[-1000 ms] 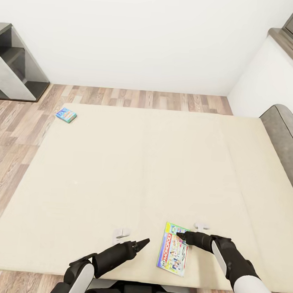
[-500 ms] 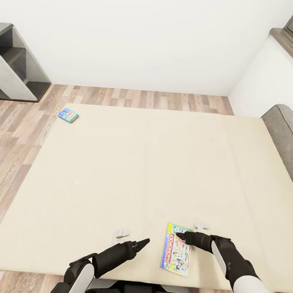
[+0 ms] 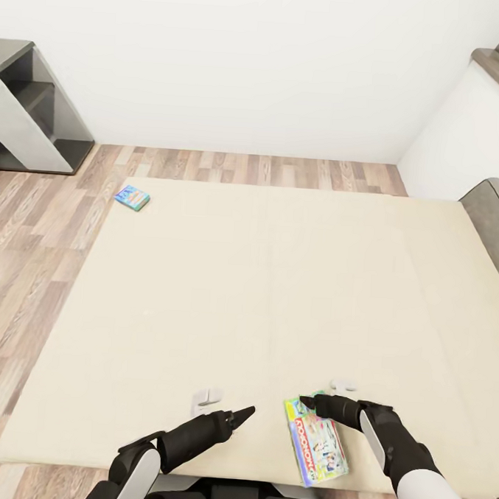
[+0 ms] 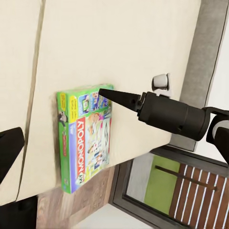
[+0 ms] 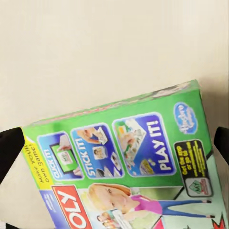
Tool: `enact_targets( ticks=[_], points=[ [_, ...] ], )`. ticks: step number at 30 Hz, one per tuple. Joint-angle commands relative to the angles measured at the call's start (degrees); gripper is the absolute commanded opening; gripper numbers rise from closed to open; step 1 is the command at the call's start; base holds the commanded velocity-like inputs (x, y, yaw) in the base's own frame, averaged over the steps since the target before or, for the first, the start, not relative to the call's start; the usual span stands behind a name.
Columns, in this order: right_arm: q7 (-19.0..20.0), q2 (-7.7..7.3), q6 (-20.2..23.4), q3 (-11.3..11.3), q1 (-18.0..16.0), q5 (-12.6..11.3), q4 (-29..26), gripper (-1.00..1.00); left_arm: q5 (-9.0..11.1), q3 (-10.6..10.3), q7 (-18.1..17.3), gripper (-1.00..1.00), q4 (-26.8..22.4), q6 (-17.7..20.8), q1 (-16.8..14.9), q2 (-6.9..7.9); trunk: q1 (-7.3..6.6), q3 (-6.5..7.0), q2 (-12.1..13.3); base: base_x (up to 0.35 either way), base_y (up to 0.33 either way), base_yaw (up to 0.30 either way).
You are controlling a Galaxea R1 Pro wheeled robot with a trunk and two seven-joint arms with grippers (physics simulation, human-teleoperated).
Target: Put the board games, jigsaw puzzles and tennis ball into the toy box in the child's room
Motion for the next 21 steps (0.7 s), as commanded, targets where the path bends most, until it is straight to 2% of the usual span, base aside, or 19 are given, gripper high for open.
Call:
enact_targets(
  ticks=[1, 9, 21],
  points=[
    [0.2, 0.02, 0.5, -0.2, 0.0, -0.2, -0.1, 1.00, 0.4, 0.0, 0.0, 1.00, 0.0, 0.4, 0.0, 0.00, 0.01, -0.04, 0.0, 0.000, 0.208, 0.000],
    [0.2, 0.05, 0.5, -0.2, 0.0, -0.2, -0.1, 1.00, 0.5, 0.0, 0.0, 1.00, 0.0, 0.3, 0.0, 0.04, 0.01, -0.04, 0.0, 0.000, 0.118, 0.000],
    [0.2, 0.08, 0.5, -0.2, 0.0, -0.2, -0.1, 1.00, 0.5, 0.0, 0.0, 1.00, 0.0, 0.3, 0.0, 0.10, 0.01, -0.04, 0.0, 0.000, 0.027, 0.000]
  ],
)
